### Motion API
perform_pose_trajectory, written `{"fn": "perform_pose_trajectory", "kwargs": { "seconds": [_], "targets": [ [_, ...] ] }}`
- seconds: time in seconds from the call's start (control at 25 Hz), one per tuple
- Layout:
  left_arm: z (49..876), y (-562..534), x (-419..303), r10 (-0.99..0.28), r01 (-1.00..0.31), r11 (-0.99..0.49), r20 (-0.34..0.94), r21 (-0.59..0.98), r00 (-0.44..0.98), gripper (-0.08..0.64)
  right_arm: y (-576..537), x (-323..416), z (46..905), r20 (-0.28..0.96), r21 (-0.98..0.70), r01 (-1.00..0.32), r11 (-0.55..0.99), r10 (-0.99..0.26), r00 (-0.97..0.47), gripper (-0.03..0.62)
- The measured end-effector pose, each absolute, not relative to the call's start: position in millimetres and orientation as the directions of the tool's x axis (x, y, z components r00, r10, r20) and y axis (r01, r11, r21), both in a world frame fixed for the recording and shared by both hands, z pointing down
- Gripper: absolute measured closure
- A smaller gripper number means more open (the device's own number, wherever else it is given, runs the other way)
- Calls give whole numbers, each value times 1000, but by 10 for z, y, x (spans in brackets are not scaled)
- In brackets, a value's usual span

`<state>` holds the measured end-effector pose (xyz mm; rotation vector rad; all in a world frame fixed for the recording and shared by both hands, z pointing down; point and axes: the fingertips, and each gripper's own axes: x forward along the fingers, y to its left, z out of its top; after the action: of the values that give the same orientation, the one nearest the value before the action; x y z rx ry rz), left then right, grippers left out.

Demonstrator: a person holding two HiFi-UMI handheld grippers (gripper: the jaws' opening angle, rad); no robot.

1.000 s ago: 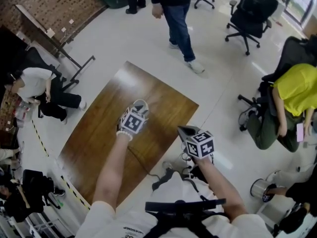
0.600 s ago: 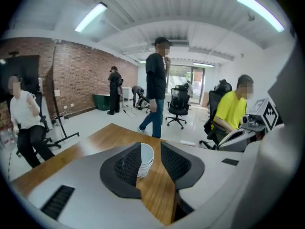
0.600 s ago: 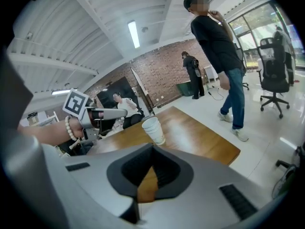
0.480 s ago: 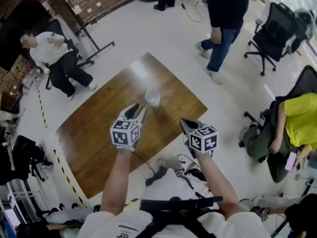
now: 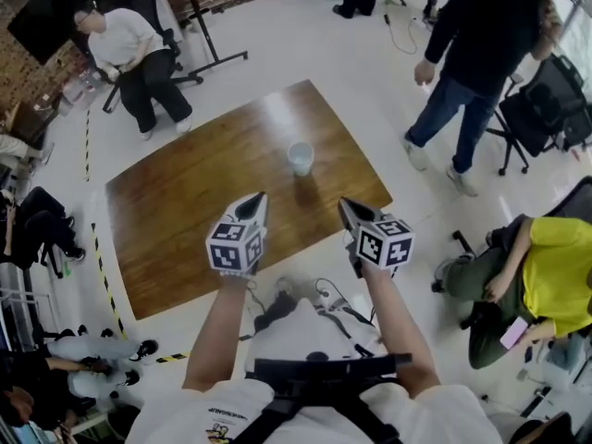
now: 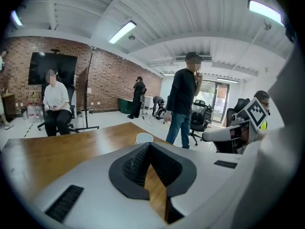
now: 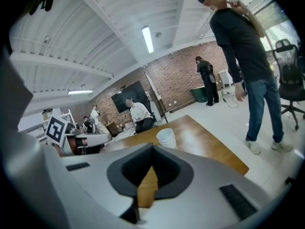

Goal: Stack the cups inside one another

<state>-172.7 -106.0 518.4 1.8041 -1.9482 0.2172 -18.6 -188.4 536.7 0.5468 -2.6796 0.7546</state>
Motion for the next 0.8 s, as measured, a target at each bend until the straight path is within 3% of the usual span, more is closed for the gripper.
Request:
{"fn": "perform_pose_trajectory", "kwargs": {
  "seconds": [0.8],
  "targets": [
    [5167,-573,-976,-892,-940,259,427,222,-144,560,-1434,276,5301,353,-420,-294,859,-144,-924,592]
  ]
}}
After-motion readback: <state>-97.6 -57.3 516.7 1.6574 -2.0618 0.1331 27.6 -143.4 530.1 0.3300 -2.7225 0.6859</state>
